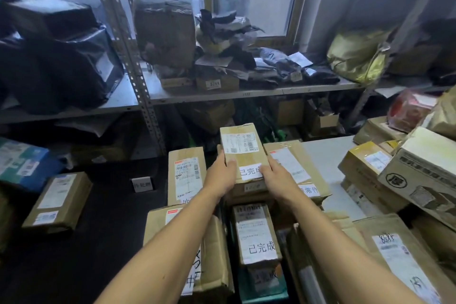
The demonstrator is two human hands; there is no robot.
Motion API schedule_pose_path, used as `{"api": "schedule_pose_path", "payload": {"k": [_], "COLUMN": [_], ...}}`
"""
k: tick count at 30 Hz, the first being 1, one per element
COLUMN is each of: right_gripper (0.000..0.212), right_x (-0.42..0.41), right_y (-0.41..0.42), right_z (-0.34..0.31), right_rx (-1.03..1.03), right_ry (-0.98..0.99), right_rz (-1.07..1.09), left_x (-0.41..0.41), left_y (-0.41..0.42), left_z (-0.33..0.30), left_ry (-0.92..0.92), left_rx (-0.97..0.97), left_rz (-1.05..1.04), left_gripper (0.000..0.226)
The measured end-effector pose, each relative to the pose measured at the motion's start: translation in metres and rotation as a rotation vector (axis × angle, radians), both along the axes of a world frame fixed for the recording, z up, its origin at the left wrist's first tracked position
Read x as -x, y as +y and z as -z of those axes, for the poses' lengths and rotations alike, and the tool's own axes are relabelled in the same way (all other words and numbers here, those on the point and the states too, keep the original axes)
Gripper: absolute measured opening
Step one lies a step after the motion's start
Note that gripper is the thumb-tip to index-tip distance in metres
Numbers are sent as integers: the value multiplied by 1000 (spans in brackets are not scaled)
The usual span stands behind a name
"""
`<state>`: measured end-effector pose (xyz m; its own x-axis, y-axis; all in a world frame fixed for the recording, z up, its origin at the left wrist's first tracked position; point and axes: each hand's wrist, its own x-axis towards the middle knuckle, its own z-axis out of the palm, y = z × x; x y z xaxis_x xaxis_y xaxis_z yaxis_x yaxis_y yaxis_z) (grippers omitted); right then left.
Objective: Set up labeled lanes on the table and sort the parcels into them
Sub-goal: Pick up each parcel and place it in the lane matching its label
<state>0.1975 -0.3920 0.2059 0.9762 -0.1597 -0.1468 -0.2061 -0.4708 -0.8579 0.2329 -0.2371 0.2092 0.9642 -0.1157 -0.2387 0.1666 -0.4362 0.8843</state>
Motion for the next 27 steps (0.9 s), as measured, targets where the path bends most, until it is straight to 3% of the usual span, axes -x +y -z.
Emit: {"api": "schedule_pose_path", "payload": {"k": [9,14,17,23,27], "right_gripper": [26,43,44,48,48], "right_x": [-2,13,25,38,44], "right_y": [-6,21,67,179,261], "right_z": [-13,-47,-66,-72,-63], "right_rx": [54,234,231,118,121], "right_ry": [62,-253,-392,-371,-354], "right_rz": [13,179,86,-162,-267], "left_x": [5,11,21,50,78], "left_y": [8,41,73,160,245], "left_z": [-13,-39,-51,-55,-44], "left_ry": [54,-37,-140,-261,-278], "left_rx": [71,-48,-40,13,-27], "left_rz": [19,23,4,-155,-267], "left_gripper": [48,55,47,27,26]}}
